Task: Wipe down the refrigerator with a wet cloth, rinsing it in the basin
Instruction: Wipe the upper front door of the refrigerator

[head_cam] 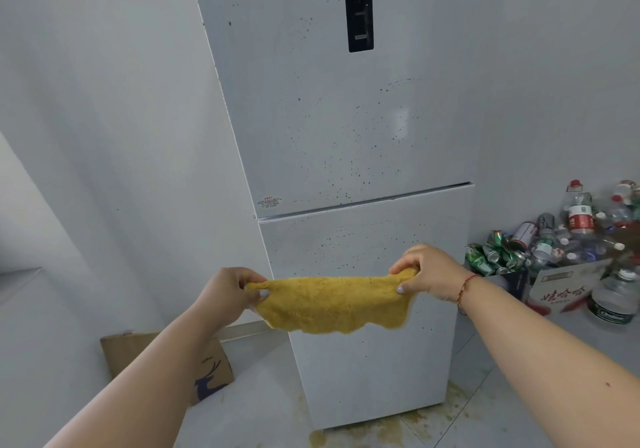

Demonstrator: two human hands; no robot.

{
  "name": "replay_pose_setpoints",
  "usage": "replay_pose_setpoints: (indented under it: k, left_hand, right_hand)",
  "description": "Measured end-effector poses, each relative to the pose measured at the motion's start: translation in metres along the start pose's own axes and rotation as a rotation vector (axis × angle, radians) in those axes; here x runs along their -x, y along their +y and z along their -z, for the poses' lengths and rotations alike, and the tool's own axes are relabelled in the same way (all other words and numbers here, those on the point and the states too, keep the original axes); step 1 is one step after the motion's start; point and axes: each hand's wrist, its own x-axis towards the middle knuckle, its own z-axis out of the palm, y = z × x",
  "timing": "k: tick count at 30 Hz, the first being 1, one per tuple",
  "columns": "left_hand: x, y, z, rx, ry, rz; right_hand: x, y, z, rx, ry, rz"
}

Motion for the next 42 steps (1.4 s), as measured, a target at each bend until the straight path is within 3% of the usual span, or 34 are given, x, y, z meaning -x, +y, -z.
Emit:
replay_pose_setpoints:
  k: [3, 5, 10, 12, 15, 19, 22, 26, 28, 30, 32, 35, 42]
  left_hand:
    - [-0.004, 0.0, 0.003, -0.007, -0.055, 0.001]
    - [-0.006, -0.001, 0.005, 0.068, -0.055, 0.021]
    - [-0.008, 0.017, -0.01, 0.506, -0.039, 0.151]
    - [-0.007, 0.033, -0.02, 0.559, -0.031, 0.163]
    - [-0.008, 0.06, -0.039, 0.639, -0.08, 0.127]
    - [-0.014, 0.091, -0.054, 0.773, -0.199, 0.062]
    - [-0.024, 0.1, -0.057, 0.731, -0.202, 0.001]
    - [-0.041, 0.11, -0.057, 0.616, -0.06, -0.075]
    - [-0.049, 0.121, -0.058, 0.533, -0.11, -0.191]
    - [-0.054, 0.136, -0.06, 0.451, -0.249, -0.277]
    - [-0.059, 0.148, -0.058, 0.401, -0.311, -0.306]
    - [-0.079, 0.157, -0.039, 0.432, -0.181, -0.398]
    - [-0.139, 0.165, 0.029, 0.319, 0.196, -0.583]
  right_hand:
    - [-0.004, 0.003, 0.006, 0.08, 0.04, 0.014]
    - [-0.005, 0.009, 0.01, -0.012, 0.099, -0.045]
    - [-0.001, -0.008, 0.003, -0.608, 0.202, -0.239]
    - [-0.001, -0.025, -0.004, -0.817, 0.23, -0.283]
    - [-0.002, -0.054, -0.014, -0.989, 0.176, -0.24]
    - [-0.005, -0.091, -0.025, -0.946, 0.039, -0.107]
    - [-0.012, -0.096, -0.027, -0.942, 0.033, -0.147]
    - [-0.024, -0.084, -0.025, -1.022, 0.219, -0.386]
    - [-0.029, -0.082, -0.029, -1.29, 0.108, -0.439]
    - [-0.038, -0.086, -0.03, -1.673, -0.033, -0.361]
    - [-0.047, -0.096, -0.023, -1.918, -0.055, -0.253]
    - [-0.07, -0.112, -0.001, -2.014, 0.081, -0.063]
    - [-0.13, -0.135, 0.047, -2.048, 0.512, 0.051]
